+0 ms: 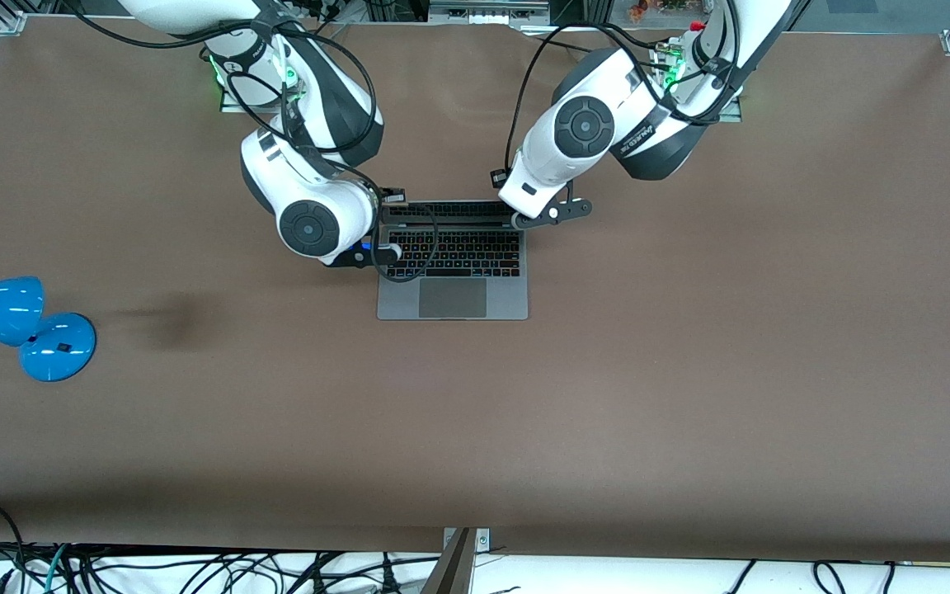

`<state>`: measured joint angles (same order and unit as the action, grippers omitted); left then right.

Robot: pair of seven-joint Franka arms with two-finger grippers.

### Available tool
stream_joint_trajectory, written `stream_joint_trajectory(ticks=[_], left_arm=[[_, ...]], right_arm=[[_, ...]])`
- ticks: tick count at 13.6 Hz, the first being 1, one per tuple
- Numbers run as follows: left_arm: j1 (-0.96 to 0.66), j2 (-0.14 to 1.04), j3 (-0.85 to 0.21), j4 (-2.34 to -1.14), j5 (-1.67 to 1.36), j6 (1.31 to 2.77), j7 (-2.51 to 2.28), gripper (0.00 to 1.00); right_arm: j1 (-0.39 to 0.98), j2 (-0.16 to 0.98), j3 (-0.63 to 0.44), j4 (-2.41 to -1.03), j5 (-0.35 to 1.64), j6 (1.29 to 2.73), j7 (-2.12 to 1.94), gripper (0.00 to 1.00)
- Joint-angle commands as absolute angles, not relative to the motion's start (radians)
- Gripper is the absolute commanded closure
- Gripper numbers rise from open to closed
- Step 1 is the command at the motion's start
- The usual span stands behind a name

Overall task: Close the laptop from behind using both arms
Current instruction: 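Lower both grippers behind the screen and push it toward the keyboard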

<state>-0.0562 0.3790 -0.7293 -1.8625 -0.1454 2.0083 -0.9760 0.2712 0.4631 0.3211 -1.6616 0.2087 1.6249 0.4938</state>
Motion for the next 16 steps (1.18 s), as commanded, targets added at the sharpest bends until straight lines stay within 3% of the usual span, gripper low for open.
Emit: stream_joint_trajectory(ticks=[1, 16], left_arm=[[-0.058, 0.437, -0.721, -1.799, -0.112, 2.005, -0.966, 1.0], [-0.074, 0.581, -0.669, -1.674, -0.023, 2.005, -0.966, 1.0]], right_arm=[[0.261, 0.462, 0.325, -1.666, 0.192, 1.669, 0.477, 1.0], [0.253, 0.483, 0.282, -1.666, 0.192, 1.854, 0.391, 1.0]])
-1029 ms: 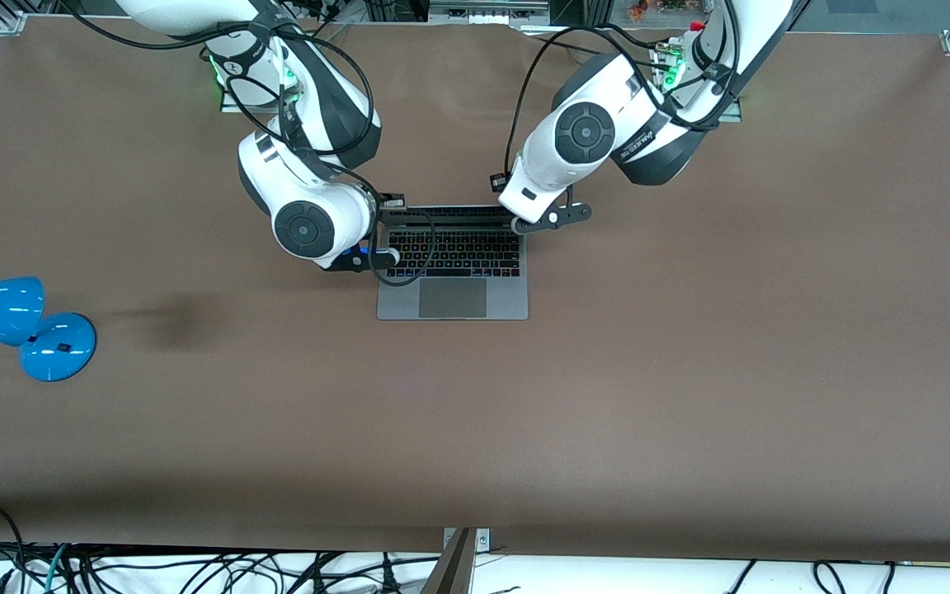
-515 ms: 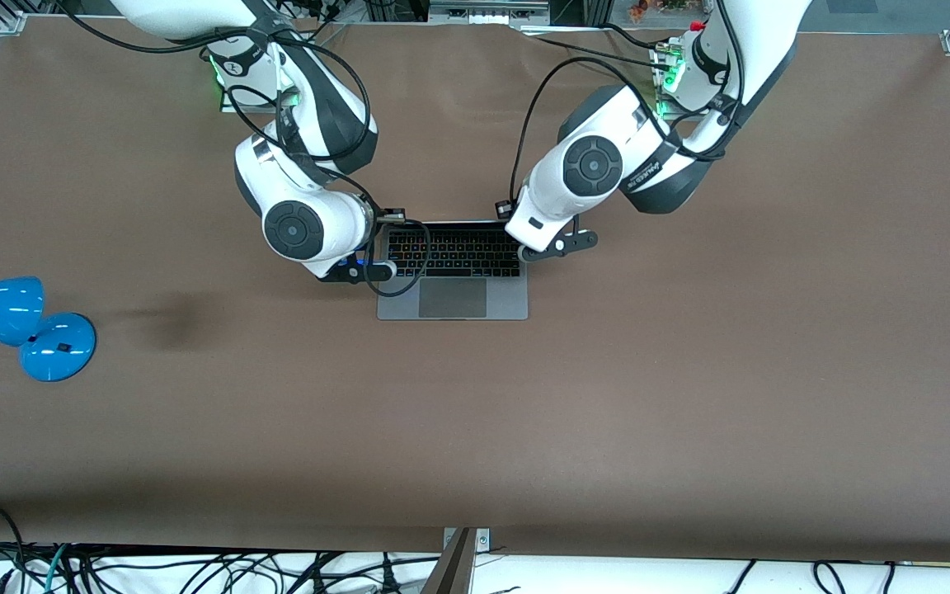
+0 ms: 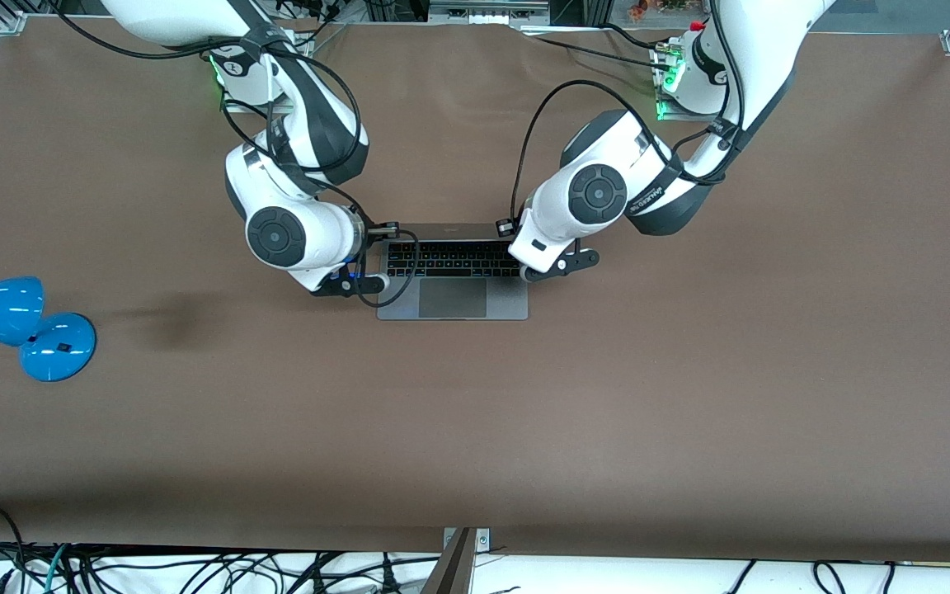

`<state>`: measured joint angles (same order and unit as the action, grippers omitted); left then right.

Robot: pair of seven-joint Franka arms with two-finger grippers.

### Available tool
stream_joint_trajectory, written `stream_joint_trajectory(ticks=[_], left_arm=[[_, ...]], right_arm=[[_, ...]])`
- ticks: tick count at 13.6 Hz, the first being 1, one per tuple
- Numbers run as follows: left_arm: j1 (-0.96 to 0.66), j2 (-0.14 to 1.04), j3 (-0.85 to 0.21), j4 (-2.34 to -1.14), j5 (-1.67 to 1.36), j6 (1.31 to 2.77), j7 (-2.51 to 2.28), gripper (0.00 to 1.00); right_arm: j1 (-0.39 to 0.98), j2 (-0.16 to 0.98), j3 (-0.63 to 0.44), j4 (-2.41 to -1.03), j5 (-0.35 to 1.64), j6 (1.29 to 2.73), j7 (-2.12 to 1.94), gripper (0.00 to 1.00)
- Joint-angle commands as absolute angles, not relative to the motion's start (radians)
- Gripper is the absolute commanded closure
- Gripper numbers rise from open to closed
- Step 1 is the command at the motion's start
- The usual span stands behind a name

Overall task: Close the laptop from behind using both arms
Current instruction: 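Press the screen down with both grippers until the lid shuts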

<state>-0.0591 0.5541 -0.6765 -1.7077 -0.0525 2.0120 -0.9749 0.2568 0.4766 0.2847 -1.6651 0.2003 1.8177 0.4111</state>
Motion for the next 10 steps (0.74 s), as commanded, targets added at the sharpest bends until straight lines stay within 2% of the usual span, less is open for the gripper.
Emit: stream_joint_trajectory(ticks=[1, 10], left_arm=[[-0.074, 0.586, -0.666, -1.671, -0.006, 2.005, -0.968, 1.0], [-0.075, 0.666, -0.666, -1.6, 0.049, 2.006, -0.982, 1.0]], right_arm=[[0.253, 0.485, 0.282, -1.666, 0.192, 1.873, 0.39, 1.0], [0.25, 0.538, 0.249, -1.666, 0.193, 1.996, 0.273, 1.0]])
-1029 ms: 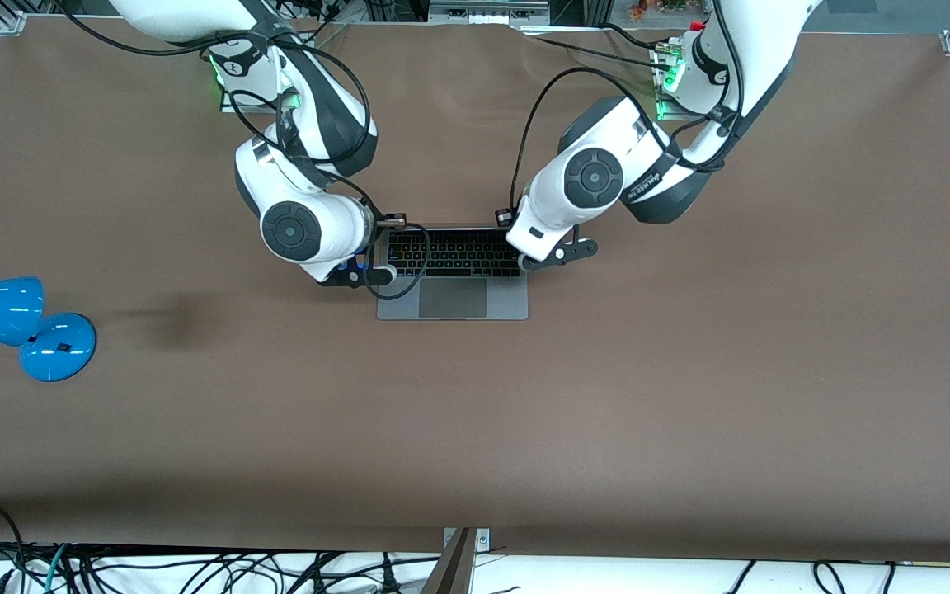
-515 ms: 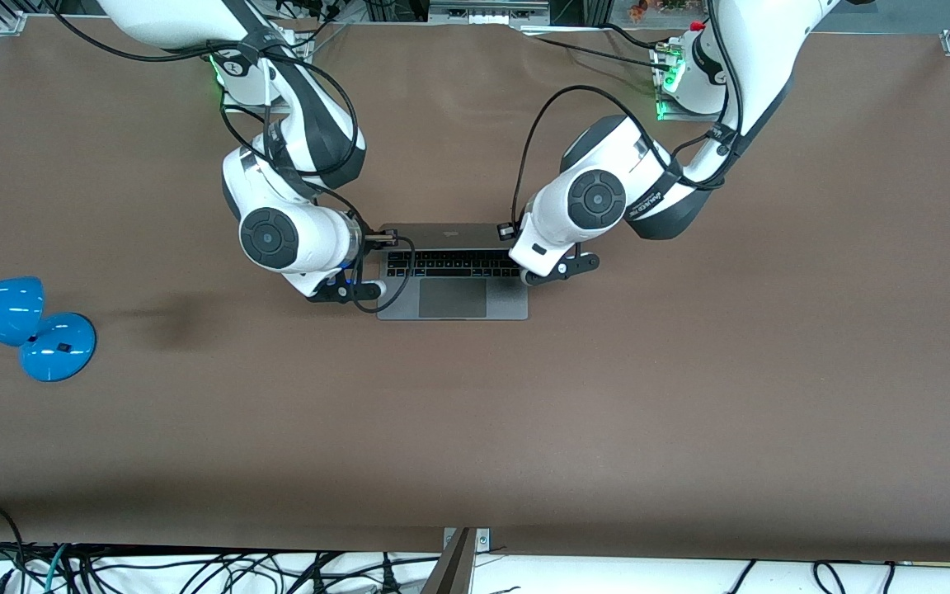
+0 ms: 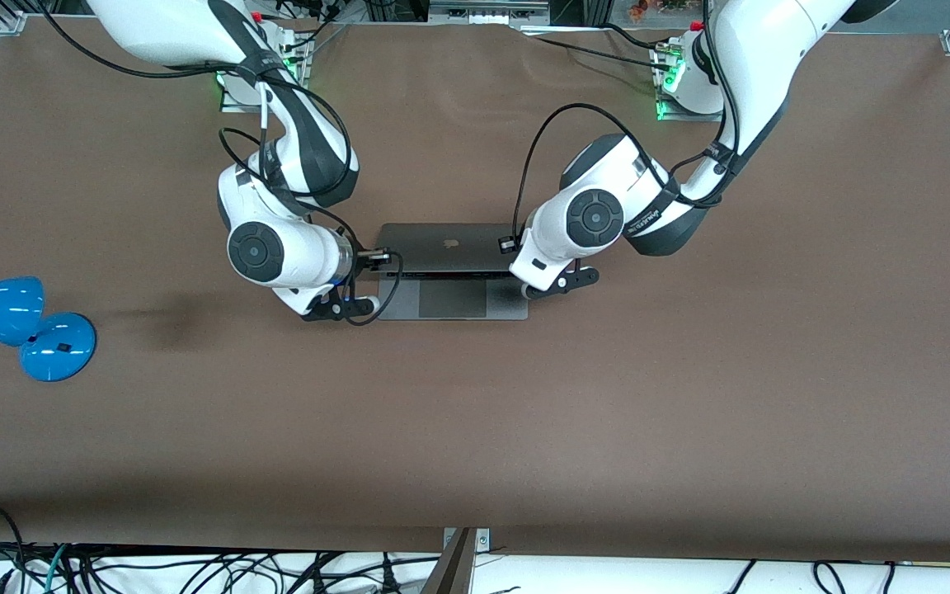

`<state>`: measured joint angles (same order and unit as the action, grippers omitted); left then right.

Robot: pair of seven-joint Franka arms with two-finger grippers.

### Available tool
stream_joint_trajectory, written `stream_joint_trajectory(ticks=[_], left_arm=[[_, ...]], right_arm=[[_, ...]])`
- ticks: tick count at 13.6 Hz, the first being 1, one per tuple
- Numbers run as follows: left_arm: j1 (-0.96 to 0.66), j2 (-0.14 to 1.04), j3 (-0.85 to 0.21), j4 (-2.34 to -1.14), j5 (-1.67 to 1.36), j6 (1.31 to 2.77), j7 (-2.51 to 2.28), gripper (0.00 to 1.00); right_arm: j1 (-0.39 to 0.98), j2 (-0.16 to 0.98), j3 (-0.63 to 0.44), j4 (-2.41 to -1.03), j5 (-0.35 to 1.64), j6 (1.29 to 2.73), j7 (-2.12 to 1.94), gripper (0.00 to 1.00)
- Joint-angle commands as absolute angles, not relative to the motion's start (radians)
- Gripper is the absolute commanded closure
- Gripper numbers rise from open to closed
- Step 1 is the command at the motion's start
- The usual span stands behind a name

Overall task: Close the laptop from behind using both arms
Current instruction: 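Press the screen down with both grippers until the lid shuts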

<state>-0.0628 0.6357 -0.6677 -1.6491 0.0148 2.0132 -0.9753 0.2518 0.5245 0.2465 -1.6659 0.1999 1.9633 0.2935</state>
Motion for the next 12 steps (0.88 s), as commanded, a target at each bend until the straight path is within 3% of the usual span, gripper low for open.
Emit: stream_joint_trajectory(ticks=[1, 12], left_arm=[[-0.075, 0.681, -0.666, -1.588, 0.069, 2.006, -0.983, 1.0], [-0.126, 0.784, -0.597, -1.526, 0.161, 2.098, -0.985, 1.0]], right_arm=[[0.25, 0.545, 0.249, -1.666, 0.192, 2.011, 0.273, 1.0], [0.247, 0.587, 0.245, -1.666, 0.195, 2.088, 0.239, 1.0]])
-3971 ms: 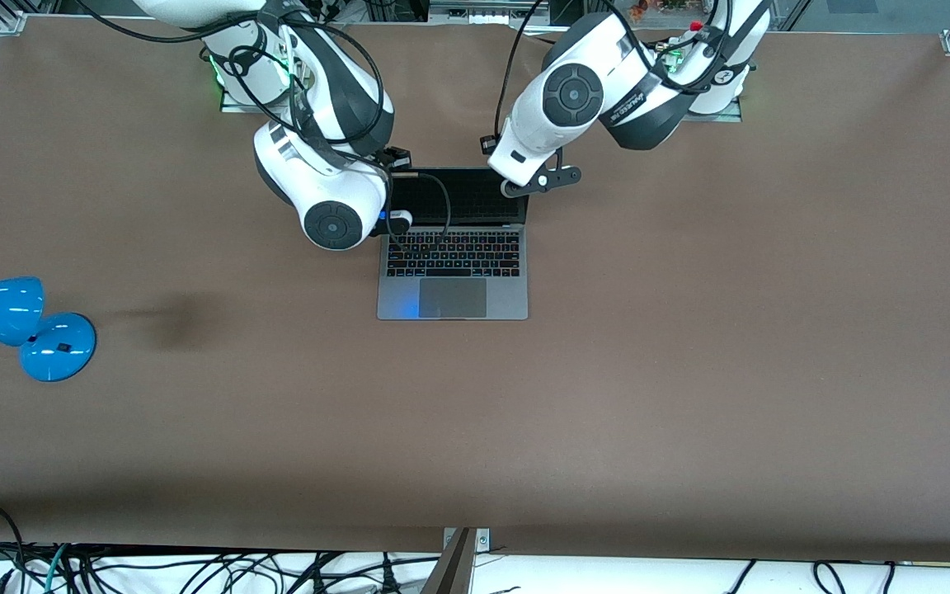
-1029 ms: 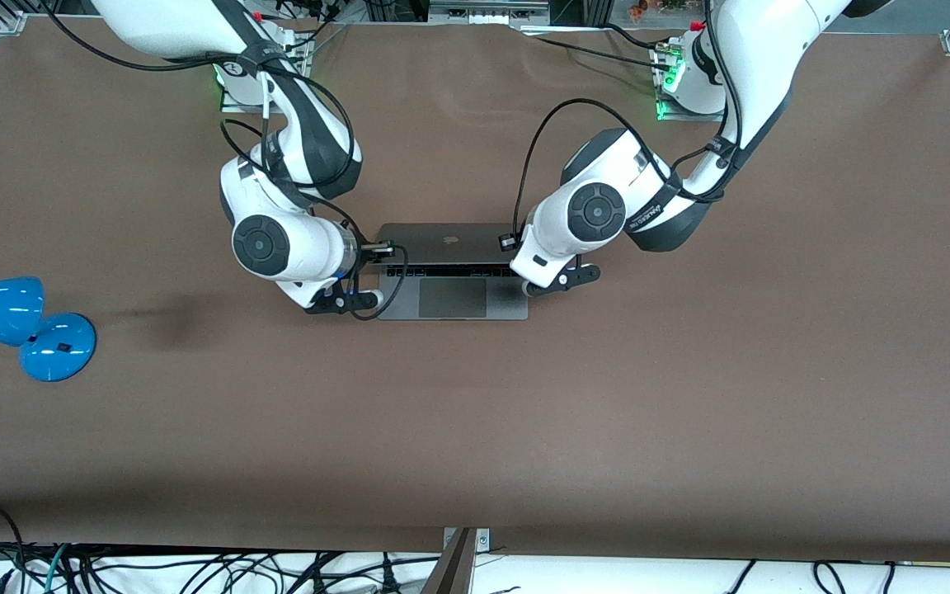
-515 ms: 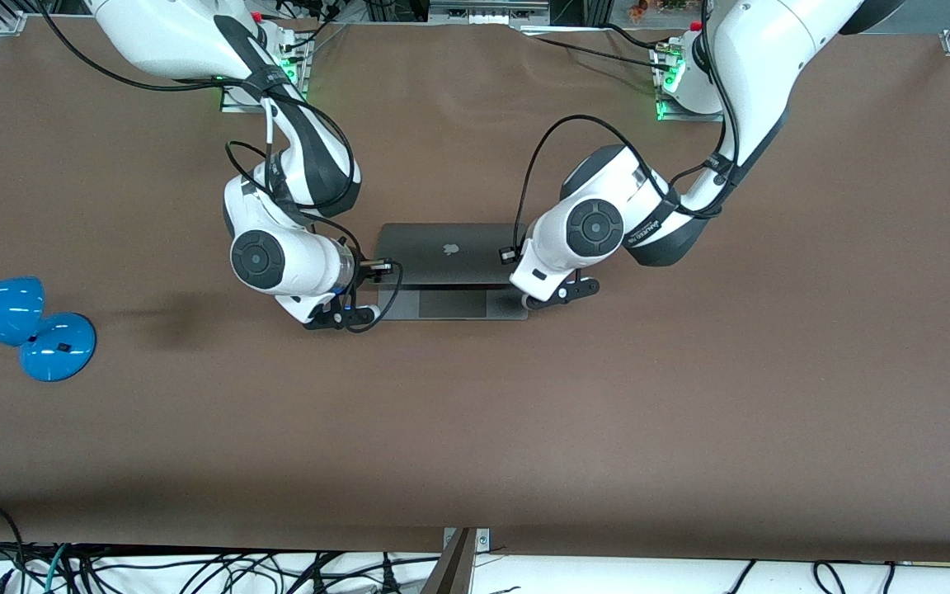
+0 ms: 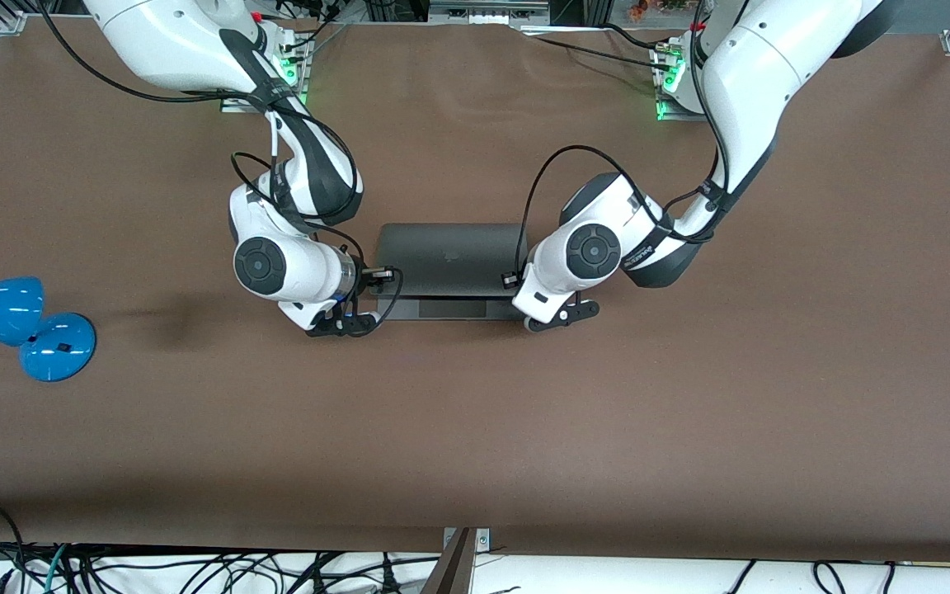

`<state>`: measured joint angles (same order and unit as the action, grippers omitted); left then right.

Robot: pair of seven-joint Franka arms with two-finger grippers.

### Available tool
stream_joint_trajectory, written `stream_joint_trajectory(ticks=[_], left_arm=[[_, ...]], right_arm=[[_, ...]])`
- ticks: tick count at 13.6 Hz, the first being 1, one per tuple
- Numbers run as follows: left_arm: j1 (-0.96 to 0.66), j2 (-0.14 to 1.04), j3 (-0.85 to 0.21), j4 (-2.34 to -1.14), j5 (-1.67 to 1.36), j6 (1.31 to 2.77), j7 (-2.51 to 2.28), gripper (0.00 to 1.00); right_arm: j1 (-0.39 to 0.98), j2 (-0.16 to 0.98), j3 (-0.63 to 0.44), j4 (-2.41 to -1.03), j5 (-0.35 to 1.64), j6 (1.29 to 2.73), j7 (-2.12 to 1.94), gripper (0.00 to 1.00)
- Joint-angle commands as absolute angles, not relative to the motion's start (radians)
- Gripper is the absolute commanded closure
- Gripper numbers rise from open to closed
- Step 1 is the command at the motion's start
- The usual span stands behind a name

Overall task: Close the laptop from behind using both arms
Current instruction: 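Press the screen down with both grippers until the lid shuts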

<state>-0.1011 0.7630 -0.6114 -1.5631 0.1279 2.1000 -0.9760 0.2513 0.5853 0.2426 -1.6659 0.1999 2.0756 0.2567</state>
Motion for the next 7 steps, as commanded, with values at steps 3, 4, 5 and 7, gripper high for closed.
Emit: stream_joint_trajectory(ticks=[3, 4, 5, 7], left_arm=[[-0.126, 0.796, -0.594, -1.525, 0.161, 2.114, -0.985, 1.0], [-0.126, 0.802, -0.592, -1.522, 0.161, 2.12, -0.985, 1.0], [-0.127, 0.805, -0.592, -1.516, 0.163, 2.125, -0.985, 1.0], [-0.136, 0.815, -0.58, -1.509, 0.161, 2.126, -0.986, 1.0]], right_arm=[[0.247, 0.594, 0.244, -1.666, 0.193, 2.094, 0.233, 1.0], [0.247, 0.598, 0.244, -1.666, 0.193, 2.109, 0.218, 1.0], [0.247, 0.606, 0.238, -1.666, 0.195, 2.129, 0.203, 1.0], [0.248, 0.626, 0.235, -1.666, 0.195, 2.138, 0.195, 1.0]])
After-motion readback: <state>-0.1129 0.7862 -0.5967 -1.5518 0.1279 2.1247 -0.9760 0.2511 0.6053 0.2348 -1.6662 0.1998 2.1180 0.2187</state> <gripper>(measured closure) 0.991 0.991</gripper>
